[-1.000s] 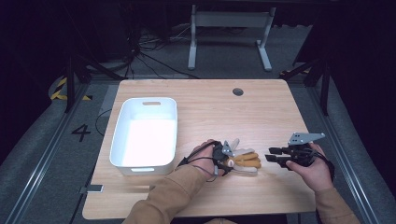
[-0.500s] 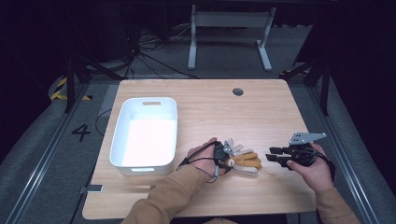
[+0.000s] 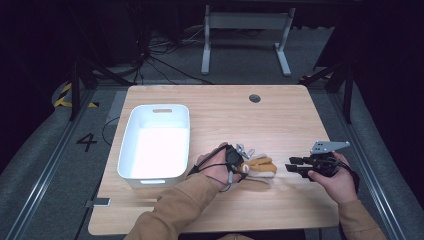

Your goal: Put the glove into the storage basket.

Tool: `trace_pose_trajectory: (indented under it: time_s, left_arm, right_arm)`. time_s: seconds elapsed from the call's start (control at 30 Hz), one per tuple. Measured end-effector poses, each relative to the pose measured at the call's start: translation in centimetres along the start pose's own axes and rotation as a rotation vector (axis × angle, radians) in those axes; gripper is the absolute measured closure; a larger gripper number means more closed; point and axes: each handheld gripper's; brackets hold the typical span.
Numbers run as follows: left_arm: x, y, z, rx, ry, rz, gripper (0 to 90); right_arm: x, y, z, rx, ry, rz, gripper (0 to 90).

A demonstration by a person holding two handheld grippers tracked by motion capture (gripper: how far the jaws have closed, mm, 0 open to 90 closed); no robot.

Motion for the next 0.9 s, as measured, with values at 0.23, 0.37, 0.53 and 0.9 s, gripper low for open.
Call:
trace_pose_trajectory:
  time_s: [0.23, 0.37, 0.53, 0.9]
  left_arm:
    - [-0.4, 0.9, -2.4, -0.035, -0.035, -0.042, 65.9]
    - [-0.6, 1.6, -4.2, -0.057, -0.046, -0.082, 65.6]
    - [-0.8, 1.9, -5.9, -0.066, -0.059, -0.104, 65.6]
    - [0.0, 3.4, -9.8, -0.117, -0.093, -0.198, 65.0]
  right_arm:
    - [-0.3, -1.0, 0.3, -0.006, -0.003, 0.01, 62.7]
    - [-0.3, -1.7, 0.5, -0.011, -0.002, 0.025, 62.8]
    - [-0.1, -2.3, 0.9, -0.012, 0.01, 0.038, 63.4]
    - [-0.1, -3.6, 2.0, -0.018, 0.043, 0.069, 64.2]
Point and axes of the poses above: each handheld gripper's, and its own axes: z roughly forward along the jaws, x roughly out of its underside, y roughly to its left, and after that the axes turned 13 degrees about -x, right-handed
